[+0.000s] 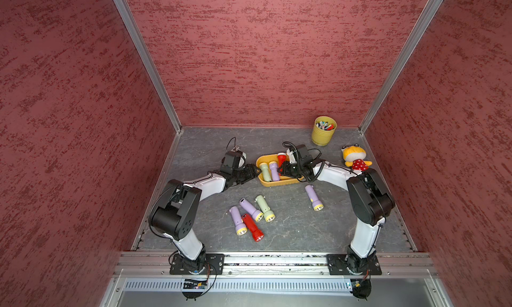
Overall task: Put the flashlights into the storage boxes
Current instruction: Place the flashlight at the storage box.
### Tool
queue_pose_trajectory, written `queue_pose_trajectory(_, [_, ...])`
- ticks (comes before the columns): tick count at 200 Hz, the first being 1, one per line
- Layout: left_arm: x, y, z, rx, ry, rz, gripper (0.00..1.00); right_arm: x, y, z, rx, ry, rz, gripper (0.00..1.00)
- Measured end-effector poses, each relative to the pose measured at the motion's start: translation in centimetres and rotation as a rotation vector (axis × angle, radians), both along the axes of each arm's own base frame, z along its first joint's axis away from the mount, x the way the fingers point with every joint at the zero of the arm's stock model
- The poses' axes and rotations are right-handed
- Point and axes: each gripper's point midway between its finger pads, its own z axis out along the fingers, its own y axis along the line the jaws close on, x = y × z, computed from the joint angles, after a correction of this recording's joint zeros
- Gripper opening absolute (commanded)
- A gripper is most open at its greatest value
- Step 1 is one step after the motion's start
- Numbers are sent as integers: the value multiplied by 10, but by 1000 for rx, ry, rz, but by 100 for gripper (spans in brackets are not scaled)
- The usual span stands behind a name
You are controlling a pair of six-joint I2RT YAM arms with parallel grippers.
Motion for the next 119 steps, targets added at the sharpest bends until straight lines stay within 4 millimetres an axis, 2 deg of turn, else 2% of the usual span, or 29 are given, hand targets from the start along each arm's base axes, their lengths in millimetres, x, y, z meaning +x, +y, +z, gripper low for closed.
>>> queue_pose_trajectory(61, [7, -3, 6, -7, -12, -2, 65, -6, -3, -4, -49, 50, 29, 36])
queue_pose_trajectory(119, [7, -3, 4, -5, -9, -2, 65, -8, -3, -14, -79, 85, 47, 45])
